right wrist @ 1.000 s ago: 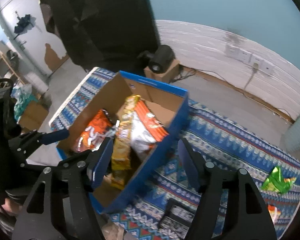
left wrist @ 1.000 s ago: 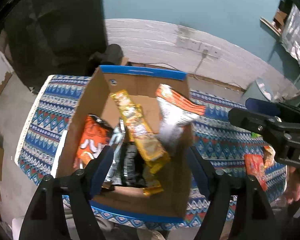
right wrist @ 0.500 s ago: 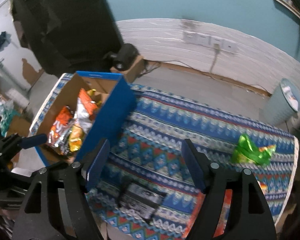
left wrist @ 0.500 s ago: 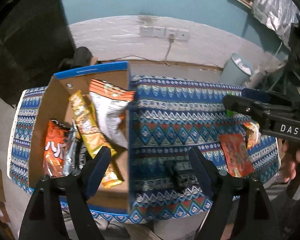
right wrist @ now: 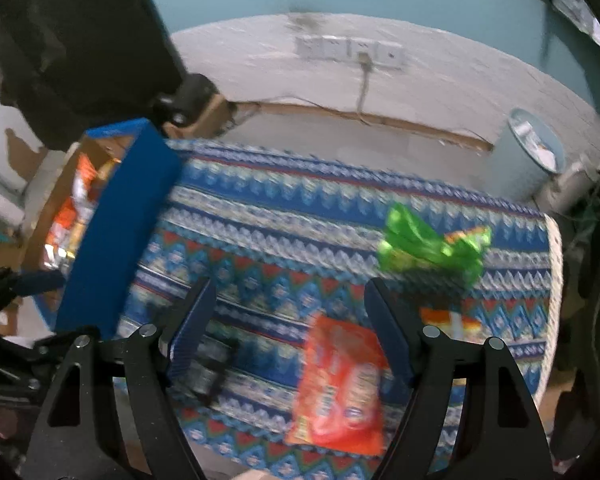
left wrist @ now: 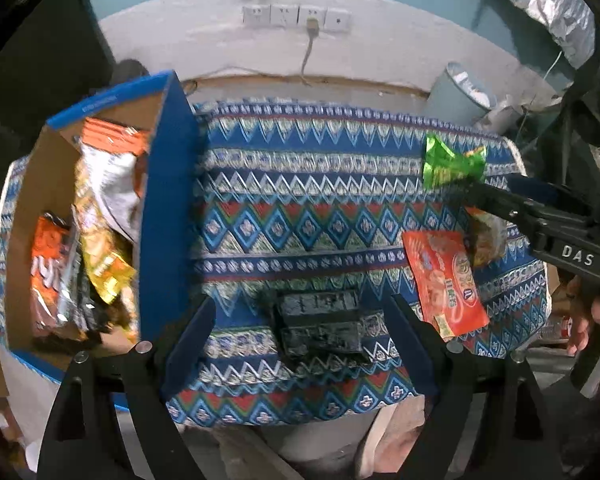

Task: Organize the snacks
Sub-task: 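Grasp the black snack bag with the left tool while the right tool grasps the white-orange bag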

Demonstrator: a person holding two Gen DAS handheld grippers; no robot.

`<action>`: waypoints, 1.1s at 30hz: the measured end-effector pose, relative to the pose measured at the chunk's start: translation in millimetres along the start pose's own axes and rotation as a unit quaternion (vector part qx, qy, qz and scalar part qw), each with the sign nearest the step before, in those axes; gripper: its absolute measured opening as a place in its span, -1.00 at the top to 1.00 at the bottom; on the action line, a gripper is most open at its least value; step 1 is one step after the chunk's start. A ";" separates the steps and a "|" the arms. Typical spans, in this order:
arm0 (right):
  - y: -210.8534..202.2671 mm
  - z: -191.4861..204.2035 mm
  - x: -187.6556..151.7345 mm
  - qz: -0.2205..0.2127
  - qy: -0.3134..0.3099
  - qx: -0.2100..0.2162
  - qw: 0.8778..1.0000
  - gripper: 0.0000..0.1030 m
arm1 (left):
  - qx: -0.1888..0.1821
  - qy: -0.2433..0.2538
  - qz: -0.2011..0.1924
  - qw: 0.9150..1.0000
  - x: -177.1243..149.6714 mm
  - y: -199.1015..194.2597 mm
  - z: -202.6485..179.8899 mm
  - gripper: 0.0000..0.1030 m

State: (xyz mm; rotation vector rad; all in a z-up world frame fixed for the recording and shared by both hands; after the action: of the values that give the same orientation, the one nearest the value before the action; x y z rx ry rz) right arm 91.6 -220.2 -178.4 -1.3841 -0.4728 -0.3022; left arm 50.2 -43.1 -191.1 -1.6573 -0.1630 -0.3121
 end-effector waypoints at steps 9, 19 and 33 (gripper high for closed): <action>18.9 -68.1 -37.7 0.038 0.046 -0.032 0.998 -0.49 | 0.002 -0.016 0.076 0.997 -30.4 57.2 -20.5 -0.70; 55.4 -120.8 -65.7 0.083 0.084 -0.061 0.991 -0.49 | 0.045 -0.013 0.100 0.994 -44.7 100.9 -18.3 -0.70; 89.1 -156.1 -90.4 0.114 0.098 -0.085 0.985 -0.51 | 0.089 0.049 0.117 0.988 -75.6 139.9 -32.0 -0.84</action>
State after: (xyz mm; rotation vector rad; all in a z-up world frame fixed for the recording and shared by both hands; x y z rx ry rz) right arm 77.4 -364.8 -317.6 -1.5407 -0.1256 -0.2928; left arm 15.3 -84.7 -343.9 -1.4629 0.0763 -0.1947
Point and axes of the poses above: each gripper's, at about its wrist camera, not at the fingertips, and y roughly the way its jaws point, z to its left, x to its top, the point moved 10 cm from there along y, roughly the way its jaws point, and after that the axes turned 2 degrees about -z, right-handed, at the moved point
